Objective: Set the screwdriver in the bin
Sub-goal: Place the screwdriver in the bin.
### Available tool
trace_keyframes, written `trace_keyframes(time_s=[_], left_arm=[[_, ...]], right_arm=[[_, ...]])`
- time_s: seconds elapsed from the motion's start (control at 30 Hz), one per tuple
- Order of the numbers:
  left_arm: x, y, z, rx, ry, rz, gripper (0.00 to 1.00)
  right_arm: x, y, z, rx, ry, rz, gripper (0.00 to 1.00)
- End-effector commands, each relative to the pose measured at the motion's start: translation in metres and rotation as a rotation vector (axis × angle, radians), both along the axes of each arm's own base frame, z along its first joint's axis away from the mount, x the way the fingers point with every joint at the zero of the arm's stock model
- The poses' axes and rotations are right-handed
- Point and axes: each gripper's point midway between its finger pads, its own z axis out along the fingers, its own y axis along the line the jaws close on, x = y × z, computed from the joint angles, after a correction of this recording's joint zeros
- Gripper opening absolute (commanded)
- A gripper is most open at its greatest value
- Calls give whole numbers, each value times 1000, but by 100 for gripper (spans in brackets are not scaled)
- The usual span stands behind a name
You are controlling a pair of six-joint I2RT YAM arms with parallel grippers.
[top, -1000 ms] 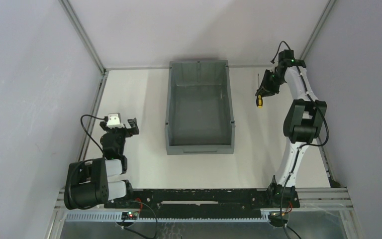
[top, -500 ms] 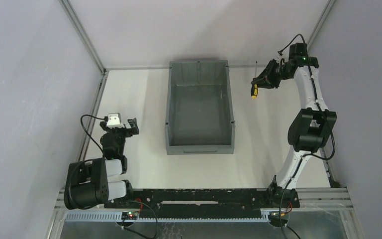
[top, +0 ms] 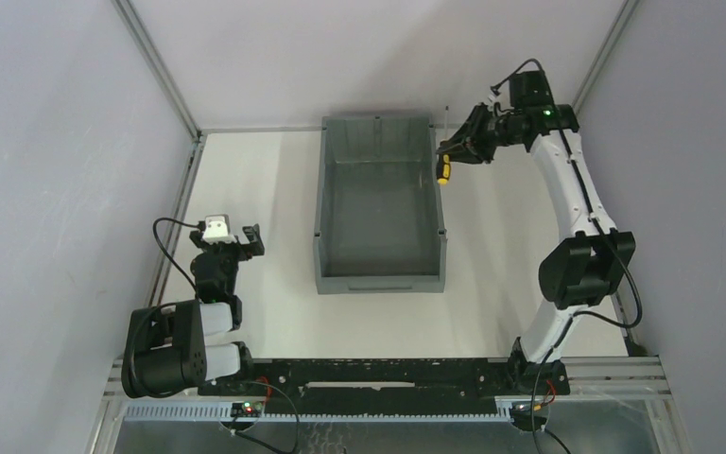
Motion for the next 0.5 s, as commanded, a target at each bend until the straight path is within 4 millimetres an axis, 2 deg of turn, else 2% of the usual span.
trace_keyframes(time_s=[0.0, 0.13, 0.47], left_arm=[[11, 1, 30, 4, -93, 2, 100], [11, 1, 31, 4, -95, 1, 100], [11, 1, 30, 3, -92, 2, 100]], right_arm=[[-5, 25, 32, -32, -62, -37, 0], [-7, 56, 29, -87, -75, -15, 0], [1, 100, 2, -285, -97, 2, 0]])
